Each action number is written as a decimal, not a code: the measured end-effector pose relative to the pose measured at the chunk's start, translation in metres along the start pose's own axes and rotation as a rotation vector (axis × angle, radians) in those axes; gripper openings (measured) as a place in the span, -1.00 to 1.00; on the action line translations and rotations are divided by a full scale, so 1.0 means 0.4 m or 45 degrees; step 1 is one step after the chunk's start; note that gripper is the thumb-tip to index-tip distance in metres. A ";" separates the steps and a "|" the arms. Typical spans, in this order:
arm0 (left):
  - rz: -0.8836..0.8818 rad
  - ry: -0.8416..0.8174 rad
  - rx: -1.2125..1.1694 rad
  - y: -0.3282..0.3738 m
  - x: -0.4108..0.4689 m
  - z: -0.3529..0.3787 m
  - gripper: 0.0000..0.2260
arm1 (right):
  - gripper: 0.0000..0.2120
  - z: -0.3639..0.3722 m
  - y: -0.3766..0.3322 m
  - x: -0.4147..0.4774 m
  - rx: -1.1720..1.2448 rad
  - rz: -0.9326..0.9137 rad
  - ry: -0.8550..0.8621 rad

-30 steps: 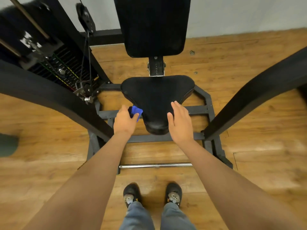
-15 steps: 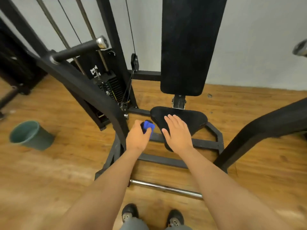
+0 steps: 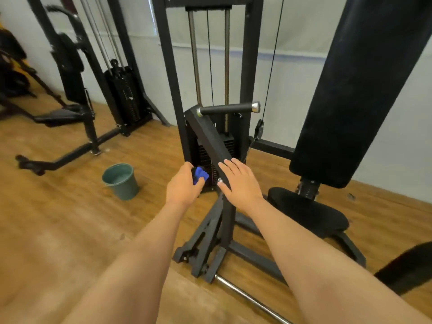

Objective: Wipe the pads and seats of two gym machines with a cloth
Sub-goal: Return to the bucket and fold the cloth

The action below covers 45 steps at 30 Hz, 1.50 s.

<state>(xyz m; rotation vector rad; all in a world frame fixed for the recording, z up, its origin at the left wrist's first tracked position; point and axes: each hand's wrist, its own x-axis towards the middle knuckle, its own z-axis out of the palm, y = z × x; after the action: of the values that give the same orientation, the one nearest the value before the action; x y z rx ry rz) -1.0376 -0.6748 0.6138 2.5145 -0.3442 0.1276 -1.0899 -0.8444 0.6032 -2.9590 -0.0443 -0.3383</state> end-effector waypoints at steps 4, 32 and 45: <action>-0.044 0.103 0.015 -0.099 0.022 -0.177 -0.77 | -0.44 -0.048 -0.152 0.085 0.011 -0.116 0.067; -0.431 0.568 0.040 -0.830 -0.127 -0.783 -0.76 | -0.36 0.123 -1.104 0.405 0.096 -0.584 0.034; -0.512 0.431 0.141 -1.151 0.154 -0.831 -0.78 | -0.33 0.352 -1.279 0.739 0.150 -0.499 -0.092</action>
<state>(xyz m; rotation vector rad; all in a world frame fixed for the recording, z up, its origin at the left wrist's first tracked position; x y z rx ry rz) -0.8575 -0.1338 0.6451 2.5542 0.3106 0.4126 -0.7952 -0.3134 0.6157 -2.8285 -0.6354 -0.2643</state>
